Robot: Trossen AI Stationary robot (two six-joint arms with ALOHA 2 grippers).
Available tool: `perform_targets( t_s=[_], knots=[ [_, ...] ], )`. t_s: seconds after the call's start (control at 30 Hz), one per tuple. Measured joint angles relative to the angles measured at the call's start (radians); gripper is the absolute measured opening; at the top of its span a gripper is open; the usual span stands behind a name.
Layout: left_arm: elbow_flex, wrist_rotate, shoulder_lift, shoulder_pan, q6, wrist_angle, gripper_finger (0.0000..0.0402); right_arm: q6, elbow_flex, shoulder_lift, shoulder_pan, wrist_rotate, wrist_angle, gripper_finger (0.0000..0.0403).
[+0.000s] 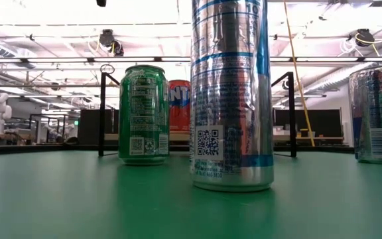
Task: Place canned beverage on shelf
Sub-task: Put the blue soda can on the shelf
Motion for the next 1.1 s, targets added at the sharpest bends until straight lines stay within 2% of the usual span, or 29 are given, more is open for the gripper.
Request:
perform_targets(
  t_s=[0.23, 0.43, 0.9, 1.1],
  knots=[
    [0.000, 0.215, 0.103, 0.004, -0.146, 0.127, 0.0336, 0.020, 0.000, 0.000, -0.005, -0.212, 0.030, 0.0235],
    [0.000, 0.321, 0.181, -0.032, -0.179, 0.242, 0.0336, 0.032, 0.000, 0.000, -0.005, -0.227, 0.028, 0.0237],
    [-0.001, 0.314, 0.291, -0.137, -0.142, 0.338, 0.0336, 0.019, 0.002, -0.001, -0.004, -0.230, 0.021, 0.0237],
    [-0.001, 0.299, 0.331, -0.165, -0.141, 0.434, 0.0309, 0.016, 0.003, -0.003, -0.004, -0.232, 0.025, 0.0237]
  ],
)
